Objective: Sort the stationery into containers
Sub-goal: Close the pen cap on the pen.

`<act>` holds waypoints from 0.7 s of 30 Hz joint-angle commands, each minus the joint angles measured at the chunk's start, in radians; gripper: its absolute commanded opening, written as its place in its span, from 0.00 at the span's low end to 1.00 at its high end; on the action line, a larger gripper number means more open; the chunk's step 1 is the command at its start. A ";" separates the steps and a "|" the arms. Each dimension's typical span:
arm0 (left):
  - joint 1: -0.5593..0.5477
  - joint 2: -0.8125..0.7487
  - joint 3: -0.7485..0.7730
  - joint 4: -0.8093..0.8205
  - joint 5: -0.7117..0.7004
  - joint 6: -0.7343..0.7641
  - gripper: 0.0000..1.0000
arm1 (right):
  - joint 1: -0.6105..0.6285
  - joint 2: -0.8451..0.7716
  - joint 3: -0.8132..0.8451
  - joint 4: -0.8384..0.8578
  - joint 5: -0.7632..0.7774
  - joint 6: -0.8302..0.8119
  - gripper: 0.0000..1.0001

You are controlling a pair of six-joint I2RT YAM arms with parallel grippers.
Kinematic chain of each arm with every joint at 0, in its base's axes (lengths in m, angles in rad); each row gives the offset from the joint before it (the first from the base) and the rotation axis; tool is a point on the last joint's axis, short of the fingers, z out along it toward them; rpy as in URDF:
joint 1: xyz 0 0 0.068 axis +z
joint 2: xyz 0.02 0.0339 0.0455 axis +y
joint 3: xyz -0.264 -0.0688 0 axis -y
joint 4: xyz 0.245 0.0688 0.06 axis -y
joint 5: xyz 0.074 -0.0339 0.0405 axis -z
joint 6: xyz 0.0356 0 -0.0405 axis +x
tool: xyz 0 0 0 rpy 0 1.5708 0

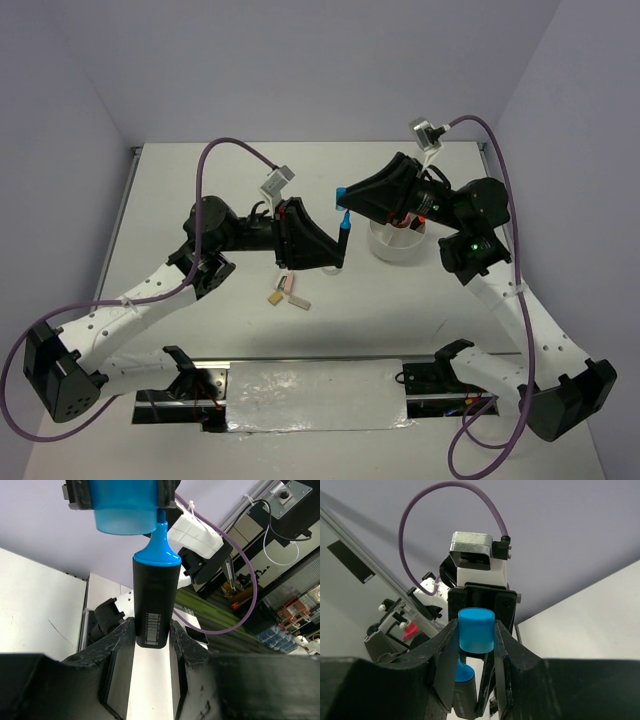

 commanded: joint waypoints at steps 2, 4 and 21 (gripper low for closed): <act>-0.002 -0.002 0.028 0.076 -0.002 0.013 0.00 | 0.006 -0.042 0.033 0.025 -0.016 -0.025 0.33; -0.004 -0.002 0.020 0.076 0.002 0.010 0.00 | 0.006 -0.043 0.039 0.024 -0.016 -0.027 0.34; -0.002 -0.029 0.022 0.009 -0.022 0.053 0.00 | 0.007 -0.045 0.053 0.027 -0.019 -0.029 0.35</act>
